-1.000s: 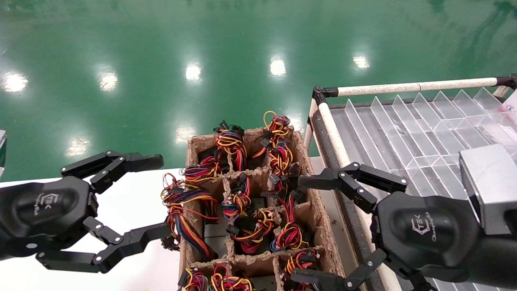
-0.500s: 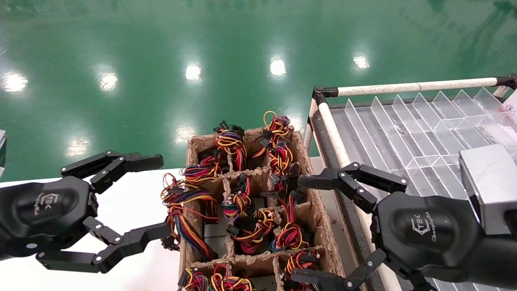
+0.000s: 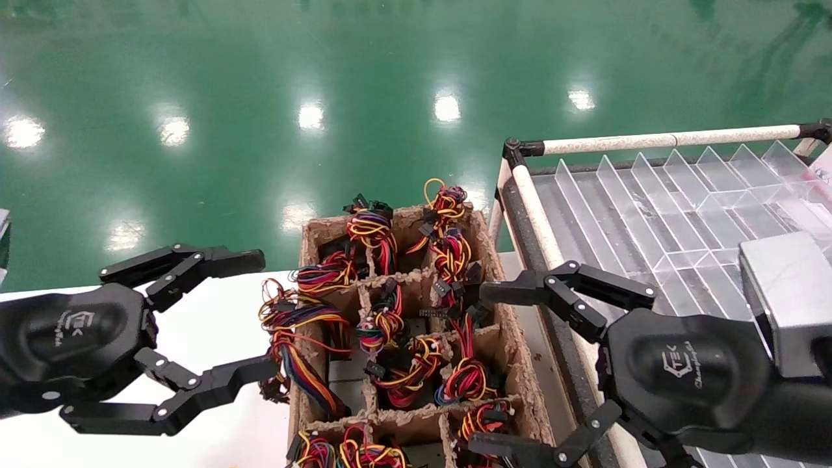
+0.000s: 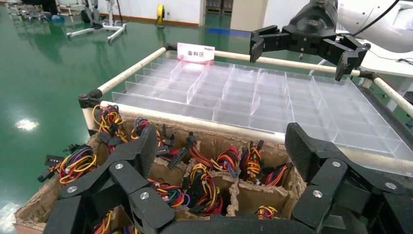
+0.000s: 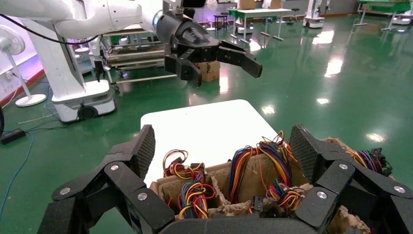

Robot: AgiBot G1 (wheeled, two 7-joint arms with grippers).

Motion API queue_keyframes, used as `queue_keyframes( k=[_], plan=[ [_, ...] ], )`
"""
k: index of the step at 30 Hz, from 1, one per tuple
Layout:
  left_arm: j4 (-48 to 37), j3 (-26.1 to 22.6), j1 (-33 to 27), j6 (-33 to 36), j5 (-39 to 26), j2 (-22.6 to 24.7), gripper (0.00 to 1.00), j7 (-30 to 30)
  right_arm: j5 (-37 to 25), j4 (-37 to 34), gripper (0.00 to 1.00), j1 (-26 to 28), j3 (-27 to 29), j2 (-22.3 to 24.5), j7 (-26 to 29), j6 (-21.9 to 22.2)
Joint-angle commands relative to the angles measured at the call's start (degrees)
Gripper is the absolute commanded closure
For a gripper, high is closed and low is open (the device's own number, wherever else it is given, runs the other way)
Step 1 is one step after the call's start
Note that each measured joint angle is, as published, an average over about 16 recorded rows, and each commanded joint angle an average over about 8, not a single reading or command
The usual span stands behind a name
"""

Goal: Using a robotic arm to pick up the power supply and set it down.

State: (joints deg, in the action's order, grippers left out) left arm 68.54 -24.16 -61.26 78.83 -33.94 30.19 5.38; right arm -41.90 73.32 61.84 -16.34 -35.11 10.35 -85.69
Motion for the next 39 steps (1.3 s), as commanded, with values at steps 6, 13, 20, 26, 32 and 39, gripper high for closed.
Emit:
queue_keyframes(
  k=[6, 13, 20, 26, 32, 39],
  plan=[
    [0.0, 0.0, 0.0, 0.0, 0.0, 0.0, 1.00, 0.0, 0.0, 0.0, 0.00, 0.0, 0.0, 0.0, 0.0, 0.0],
    [0.0, 0.0, 0.0, 0.0, 0.0, 0.0, 1.00, 0.0, 0.0, 0.0, 0.00, 0.0, 0.0, 0.0, 0.1, 0.0],
    [0.0, 0.0, 0.0, 0.0, 0.0, 0.0, 1.00, 0.0, -1.4, -0.6, 0.00, 0.2, -0.2, -0.2, 0.1, 1.7],
    [0.0, 0.0, 0.0, 0.0, 0.0, 0.0, 1.00, 0.0, -6.4, -1.3, 0.00, 1.8, -1.3, -2.0, 0.4, 7.8],
    [0.0, 0.0, 0.0, 0.0, 0.0, 0.0, 1.00, 0.0, -16.6, -1.5, 0.00, 6.5, -5.1, -6.6, 1.7, 15.4],
    [0.0, 0.0, 0.0, 0.0, 0.0, 0.0, 1.00, 0.0, -30.1, -7.2, 0.00, 14.8, -11.8, -16.3, 0.2, 21.0]
  ],
)
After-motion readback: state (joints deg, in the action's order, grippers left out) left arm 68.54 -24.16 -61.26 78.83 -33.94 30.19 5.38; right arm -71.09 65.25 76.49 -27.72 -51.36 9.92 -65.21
